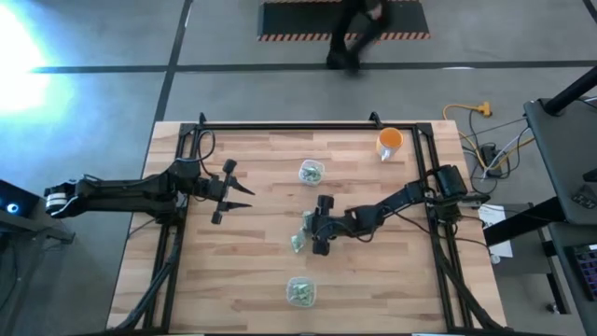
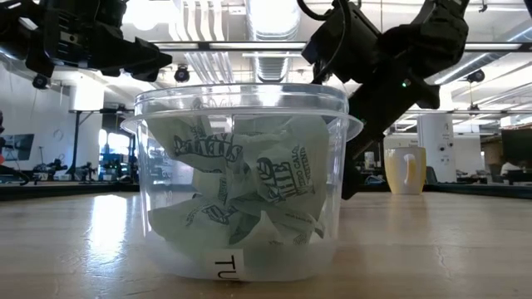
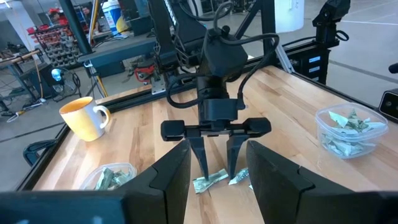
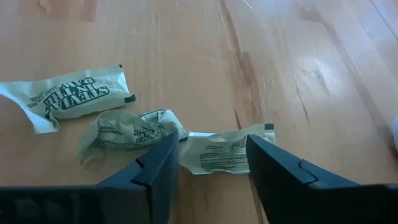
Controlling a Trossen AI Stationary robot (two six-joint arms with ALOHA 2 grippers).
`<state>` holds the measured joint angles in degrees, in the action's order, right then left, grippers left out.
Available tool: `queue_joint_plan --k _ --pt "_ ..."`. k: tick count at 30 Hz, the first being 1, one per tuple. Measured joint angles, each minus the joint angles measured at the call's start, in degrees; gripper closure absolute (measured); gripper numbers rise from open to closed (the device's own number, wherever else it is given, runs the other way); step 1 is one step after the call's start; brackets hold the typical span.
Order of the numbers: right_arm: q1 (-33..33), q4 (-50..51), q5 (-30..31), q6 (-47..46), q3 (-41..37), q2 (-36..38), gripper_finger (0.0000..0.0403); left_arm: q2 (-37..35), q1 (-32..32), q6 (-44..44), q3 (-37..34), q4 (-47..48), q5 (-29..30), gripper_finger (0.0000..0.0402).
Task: Pick and place items into bin
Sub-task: Put the stevia packet into the bottom transparent bin
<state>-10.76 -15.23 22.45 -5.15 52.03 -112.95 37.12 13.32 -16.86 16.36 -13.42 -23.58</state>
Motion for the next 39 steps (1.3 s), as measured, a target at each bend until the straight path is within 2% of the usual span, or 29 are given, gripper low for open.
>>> queue_joint_plan --k 14,25,39 --pt "-0.1 2.9 0.6 2.3 0.2 0.0 0.0388 0.0 0.0 0.0 -0.2 0.0 0.0 0.0262" --pt "-2.2 3.9 6.7 6.0 1.2 0.0 0.0395 0.0 0.0 0.0 -0.3 0.0 0.0 0.0262" --pt "-7.1 3.5 13.9 10.1 1.4 6.2 0.0395 0.0 0.0 0.0 -0.4 -0.1 0.0 0.0262"
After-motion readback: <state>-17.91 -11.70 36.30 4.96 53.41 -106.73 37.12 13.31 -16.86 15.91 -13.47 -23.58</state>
